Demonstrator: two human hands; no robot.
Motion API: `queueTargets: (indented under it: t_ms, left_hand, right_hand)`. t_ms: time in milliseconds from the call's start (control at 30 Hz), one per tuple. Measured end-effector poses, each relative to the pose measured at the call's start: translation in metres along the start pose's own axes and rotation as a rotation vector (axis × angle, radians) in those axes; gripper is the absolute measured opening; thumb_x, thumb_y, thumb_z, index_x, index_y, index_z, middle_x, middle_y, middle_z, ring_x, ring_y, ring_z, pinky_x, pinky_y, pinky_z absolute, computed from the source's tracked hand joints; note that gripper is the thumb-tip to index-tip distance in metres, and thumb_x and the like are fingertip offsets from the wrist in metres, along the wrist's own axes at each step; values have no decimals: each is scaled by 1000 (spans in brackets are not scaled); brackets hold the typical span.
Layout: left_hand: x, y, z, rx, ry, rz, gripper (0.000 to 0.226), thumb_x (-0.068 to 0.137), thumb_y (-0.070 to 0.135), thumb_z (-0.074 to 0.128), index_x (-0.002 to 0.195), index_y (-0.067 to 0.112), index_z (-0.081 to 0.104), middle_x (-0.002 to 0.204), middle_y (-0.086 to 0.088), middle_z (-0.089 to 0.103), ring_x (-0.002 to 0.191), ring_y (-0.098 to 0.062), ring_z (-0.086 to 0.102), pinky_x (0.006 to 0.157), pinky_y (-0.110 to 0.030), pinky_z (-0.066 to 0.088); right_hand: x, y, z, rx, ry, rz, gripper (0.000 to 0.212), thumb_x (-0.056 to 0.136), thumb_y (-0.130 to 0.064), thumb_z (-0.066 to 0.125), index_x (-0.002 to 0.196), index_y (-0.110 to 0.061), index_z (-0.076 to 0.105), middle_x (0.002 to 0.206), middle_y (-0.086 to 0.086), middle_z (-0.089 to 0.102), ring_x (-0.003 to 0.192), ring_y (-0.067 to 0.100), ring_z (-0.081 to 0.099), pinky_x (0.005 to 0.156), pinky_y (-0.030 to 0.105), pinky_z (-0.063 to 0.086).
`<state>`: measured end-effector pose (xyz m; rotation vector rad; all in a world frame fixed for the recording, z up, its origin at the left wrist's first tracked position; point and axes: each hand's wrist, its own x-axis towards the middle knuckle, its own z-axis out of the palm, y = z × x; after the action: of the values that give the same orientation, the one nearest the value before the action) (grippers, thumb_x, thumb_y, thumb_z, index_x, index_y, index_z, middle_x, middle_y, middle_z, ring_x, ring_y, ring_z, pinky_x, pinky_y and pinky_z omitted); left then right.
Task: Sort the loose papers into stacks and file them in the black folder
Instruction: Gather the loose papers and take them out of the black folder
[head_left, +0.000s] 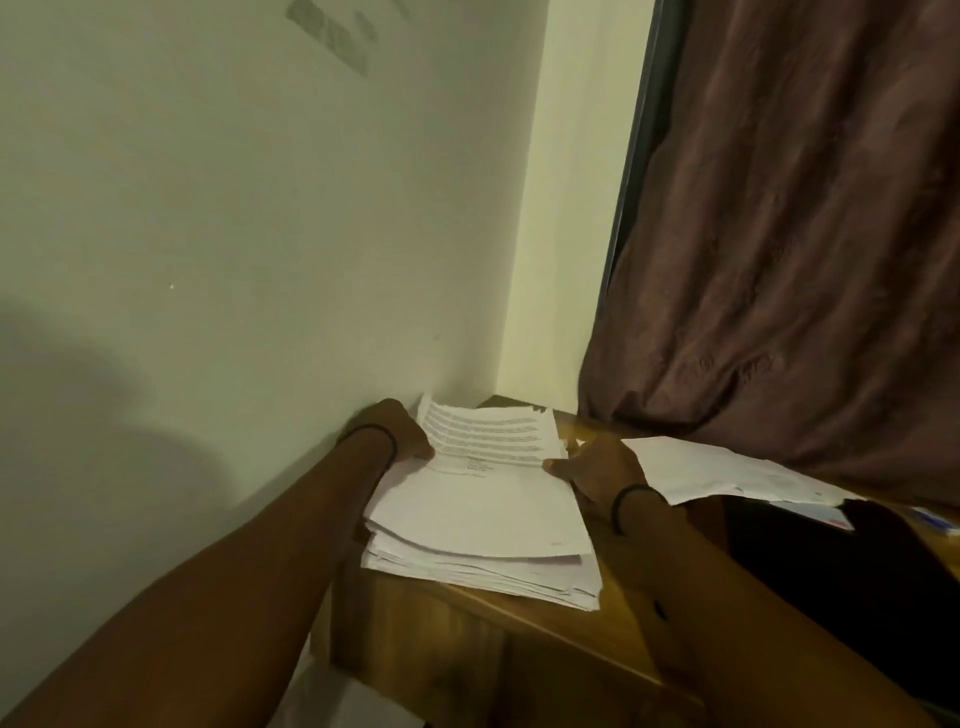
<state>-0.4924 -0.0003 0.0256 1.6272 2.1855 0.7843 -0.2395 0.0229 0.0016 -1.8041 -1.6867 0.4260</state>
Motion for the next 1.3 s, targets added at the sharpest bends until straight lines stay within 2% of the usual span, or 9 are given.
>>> queueTargets:
  t_ms: [167,400,533,700,800,900,967,1167,1300]
  left_hand:
    - [-2,-1,20,233,100,73,44,75,31,75,112,13,62,113,-7,68,102,-25,65,81,-30,50]
    - [-10,48,50,316,317,199,28,86,18,57,112,12,50,115,-11,53,108,-30,57,84,-35,46]
    - [-13,87,77,264,233,335,36,82,24,66,115,13,53,112,-8,58,102,-27,60,74,-31,44]
    - [-32,150,125,184,77,531,37,81,36,70,109,14,59,112,-7,64,99,-24,60,82,-33,51]
    - [-43,180,156,191,25,600,49,81,39,71,122,16,57,122,-6,61,109,-23,58,91,-32,50]
    - [-49,205,185,253,-8,635,62,83,44,65,136,18,48,134,-6,57,119,-24,55,100,-35,47]
    - [-48,215,202,288,-10,645,65,84,48,62,139,19,45,137,-5,55,121,-24,53,102,-37,45]
    - [-30,225,229,291,-20,643,55,92,34,55,144,21,41,142,-5,52,126,-23,51,106,-36,42]
    - [-24,221,243,363,97,692,30,98,25,47,125,23,62,119,-3,66,105,-20,62,90,-32,49]
  right_hand:
    - [-4,2,10,-252,-9,2,70,79,-60,71,129,-14,54,126,6,64,111,25,61,92,34,49]
    - [2,26,-18,-286,42,-34,48,84,-57,63,105,-13,63,113,7,67,100,23,62,77,31,47]
    - [6,53,-54,-279,115,-11,44,86,-57,61,98,-14,64,109,6,66,100,25,62,76,29,43]
    - [1,107,-95,-242,213,70,35,89,-48,61,93,-14,68,101,7,69,97,24,63,82,31,47]
    - [-1,140,-115,-168,236,114,30,88,-46,62,82,-17,65,94,7,71,94,24,64,83,31,47]
    - [2,170,-126,-114,211,143,33,92,-45,58,93,-14,70,97,6,72,95,23,65,85,30,46]
    - [4,185,-128,-75,193,157,31,93,-41,58,89,-13,71,92,5,72,92,22,65,84,30,47]
    - [20,201,-124,-17,164,174,30,90,-46,61,84,-18,69,85,3,71,87,20,65,82,33,50]
    - [23,202,-126,-1,129,155,28,90,-45,62,77,-20,65,83,3,70,85,20,65,83,35,52]
